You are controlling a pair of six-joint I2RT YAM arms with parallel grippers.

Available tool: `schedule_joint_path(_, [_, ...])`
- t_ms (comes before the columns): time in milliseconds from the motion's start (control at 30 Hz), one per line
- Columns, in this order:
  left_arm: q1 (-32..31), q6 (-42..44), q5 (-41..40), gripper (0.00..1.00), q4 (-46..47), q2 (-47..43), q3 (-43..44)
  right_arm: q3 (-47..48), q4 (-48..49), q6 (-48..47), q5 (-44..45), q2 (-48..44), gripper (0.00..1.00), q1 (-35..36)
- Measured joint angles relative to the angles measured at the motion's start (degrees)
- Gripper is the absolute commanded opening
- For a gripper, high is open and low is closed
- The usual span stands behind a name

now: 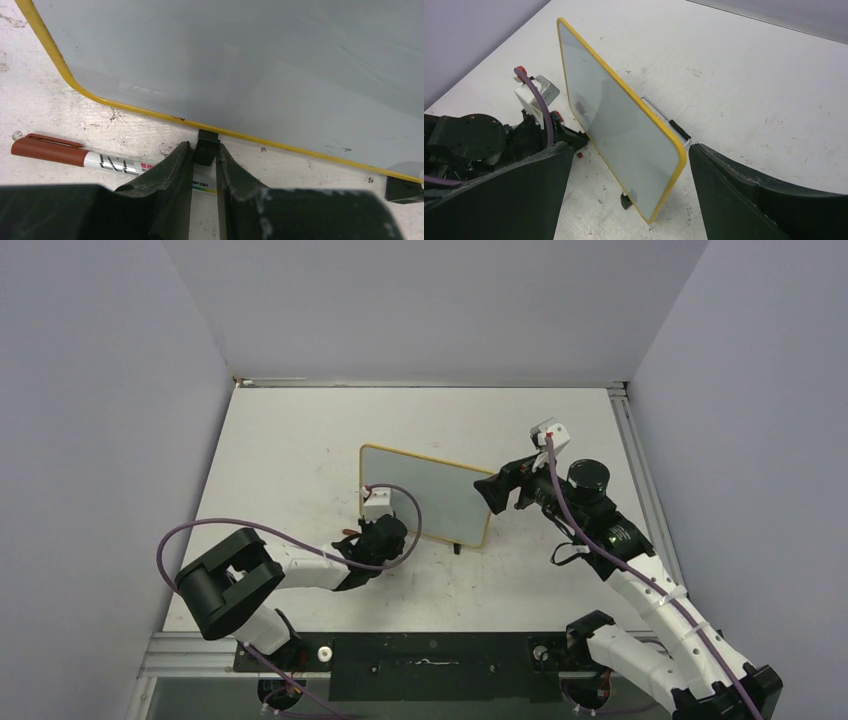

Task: Write a sentence on the whiteboard
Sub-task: Adjust the whiteboard stand at the center of the board.

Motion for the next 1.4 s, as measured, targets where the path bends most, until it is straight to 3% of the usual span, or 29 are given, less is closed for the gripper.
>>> schedule_joint_path(467, [-2.16, -7.08, -5.03, 0.00, -6.97, 3.10, 5.14, -0.39, 0.00, 1.29, 4.94, -3.91, 0.93, 0.00])
schedule_joint_path(633, [-2.16, -7.41, -4.46, 0.30, -7.08, 2.82, 5.14, -0.39, -0.90, 1.66, 4.13, -4.04, 0.95, 0.13])
schedule_joint_path(733, [-2.19, -7.45, -1.88, 0.41, -6.95, 1.66, 4.70, -0.39, -1.62, 1.99, 2.97, -4.24, 0.96, 0.66])
schedule_joint_path(1067, [-2.34, -7.37, 3.85, 0.54, -8.63, -10.95, 2.08, -0.39, -3.37, 2.10, 1.42, -4.61, 0.97, 5.16])
schedule_joint_path(1233, [-2.12, -6.73, 6.21, 0.71, -18.71, -20.22, 2.03, -0.39, -3.37, 2.40, 1.44, -2.58, 0.94, 9.44])
schedule_joint_path(1400, [2.27, -3.39, 11.54, 0.79, -37.53, -28.09, 11.52, -1.44, -1.18, 4.55, 1.44, -0.83, 0.88, 13.05])
